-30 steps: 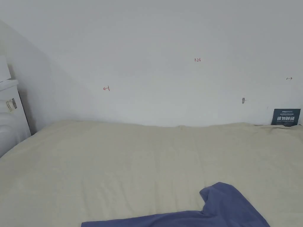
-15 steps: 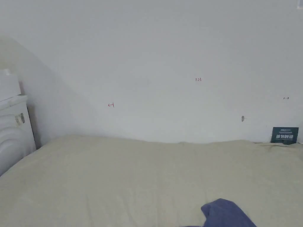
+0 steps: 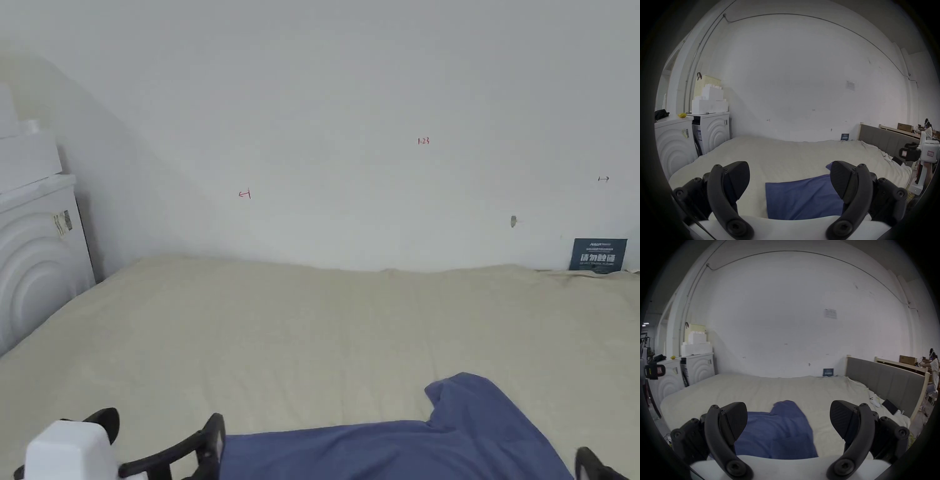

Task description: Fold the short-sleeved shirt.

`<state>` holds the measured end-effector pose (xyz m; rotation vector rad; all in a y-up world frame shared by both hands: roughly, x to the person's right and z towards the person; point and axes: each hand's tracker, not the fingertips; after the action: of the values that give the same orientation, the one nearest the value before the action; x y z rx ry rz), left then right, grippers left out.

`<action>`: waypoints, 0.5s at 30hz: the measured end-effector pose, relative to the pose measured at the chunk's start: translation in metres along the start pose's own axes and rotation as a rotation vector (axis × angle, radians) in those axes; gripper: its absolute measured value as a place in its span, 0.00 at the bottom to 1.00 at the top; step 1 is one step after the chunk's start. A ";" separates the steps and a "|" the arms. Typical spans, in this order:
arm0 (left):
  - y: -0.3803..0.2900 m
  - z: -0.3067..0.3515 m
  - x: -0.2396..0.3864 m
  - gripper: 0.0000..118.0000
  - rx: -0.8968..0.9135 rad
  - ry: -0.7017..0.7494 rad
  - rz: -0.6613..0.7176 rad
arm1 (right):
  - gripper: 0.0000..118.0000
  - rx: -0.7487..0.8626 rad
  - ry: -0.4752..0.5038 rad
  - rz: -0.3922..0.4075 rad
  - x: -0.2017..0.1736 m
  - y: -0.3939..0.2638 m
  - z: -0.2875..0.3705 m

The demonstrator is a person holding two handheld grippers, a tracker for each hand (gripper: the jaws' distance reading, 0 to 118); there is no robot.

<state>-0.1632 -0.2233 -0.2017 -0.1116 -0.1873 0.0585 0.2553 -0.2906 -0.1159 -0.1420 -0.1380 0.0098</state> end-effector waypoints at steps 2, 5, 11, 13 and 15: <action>-0.001 0.001 -0.003 0.84 -0.008 -0.006 0.000 | 0.88 -0.029 0.051 -0.012 -0.012 -0.001 0.000; -0.059 0.043 -0.001 0.59 -0.034 -0.017 -0.026 | 0.70 -0.051 0.081 -0.003 -0.027 -0.008 0.002; -0.074 0.047 0.016 0.01 -0.057 -0.030 -0.010 | 0.01 -0.116 0.106 0.012 -0.042 -0.030 0.000; -0.076 0.045 0.020 0.00 -0.066 -0.003 -0.014 | 0.01 -0.103 0.091 0.000 -0.043 -0.035 0.000; -0.078 0.043 0.020 0.00 -0.098 -0.002 -0.025 | 0.01 -0.125 0.079 0.016 -0.041 -0.035 -0.004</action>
<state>-0.1477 -0.2943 -0.1469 -0.2065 -0.1930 0.0246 0.2151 -0.3262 -0.1203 -0.2679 -0.0583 0.0111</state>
